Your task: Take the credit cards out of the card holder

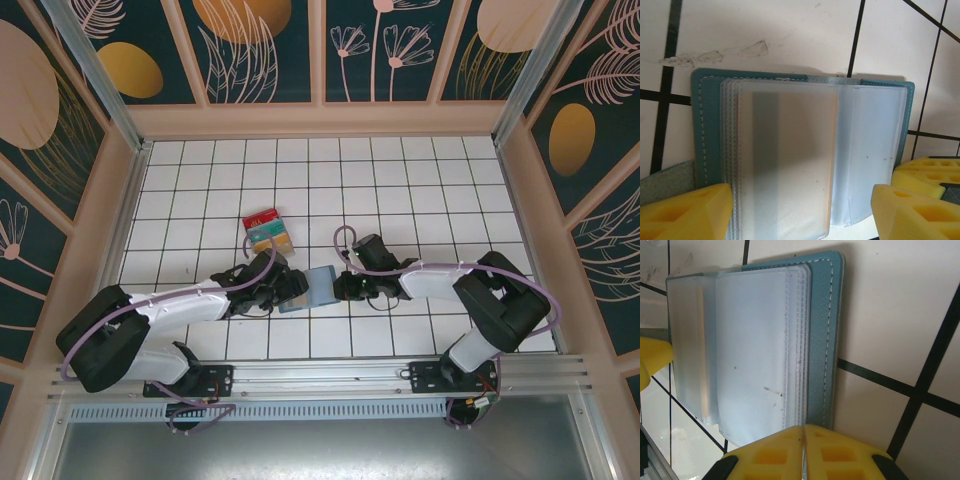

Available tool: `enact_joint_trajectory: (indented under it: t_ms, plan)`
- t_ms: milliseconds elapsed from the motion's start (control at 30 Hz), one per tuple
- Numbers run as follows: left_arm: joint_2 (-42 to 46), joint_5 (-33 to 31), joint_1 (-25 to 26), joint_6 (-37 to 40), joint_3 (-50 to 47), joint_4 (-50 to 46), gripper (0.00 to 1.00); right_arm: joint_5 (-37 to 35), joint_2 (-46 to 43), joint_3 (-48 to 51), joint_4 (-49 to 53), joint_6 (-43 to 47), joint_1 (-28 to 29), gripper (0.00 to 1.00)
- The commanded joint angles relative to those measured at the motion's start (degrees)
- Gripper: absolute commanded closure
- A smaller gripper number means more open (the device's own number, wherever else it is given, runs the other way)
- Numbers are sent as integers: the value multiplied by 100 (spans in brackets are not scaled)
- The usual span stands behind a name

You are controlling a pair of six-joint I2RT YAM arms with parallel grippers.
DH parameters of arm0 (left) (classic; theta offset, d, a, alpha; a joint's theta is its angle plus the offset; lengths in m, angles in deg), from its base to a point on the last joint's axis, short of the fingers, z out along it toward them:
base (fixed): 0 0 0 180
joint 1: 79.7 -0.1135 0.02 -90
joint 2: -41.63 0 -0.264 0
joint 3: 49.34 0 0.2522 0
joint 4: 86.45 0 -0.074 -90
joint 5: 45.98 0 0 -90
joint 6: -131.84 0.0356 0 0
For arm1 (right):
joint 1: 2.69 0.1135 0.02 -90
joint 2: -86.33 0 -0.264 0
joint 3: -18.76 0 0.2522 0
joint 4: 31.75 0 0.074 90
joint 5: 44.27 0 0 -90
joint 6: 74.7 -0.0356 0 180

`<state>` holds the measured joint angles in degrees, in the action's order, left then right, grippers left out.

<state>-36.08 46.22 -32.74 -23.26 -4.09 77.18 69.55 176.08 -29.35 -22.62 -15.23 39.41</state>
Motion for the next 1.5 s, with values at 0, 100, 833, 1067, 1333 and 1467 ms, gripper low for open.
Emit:
enact_joint_trajectory:
  t_ms: [0,100,833,1067,1333,1467]
  plan:
    - [-106,131,29,111,26,216,27,-70,142,-64,-6,10,61,90]
    - [-141,284,32,112,3,404,29,-70,157,-78,-7,20,61,89]
    - [336,471,35,88,-326,1007,1,-61,187,-81,-31,11,61,86]
    - [667,-107,39,179,-258,59,6,-227,73,-148,122,35,61,76]
    - [729,-624,39,456,-123,-1022,42,-527,-434,-538,487,-16,38,72]
    - [577,-663,40,619,-88,-1066,66,-376,-551,-774,419,-177,68,72]
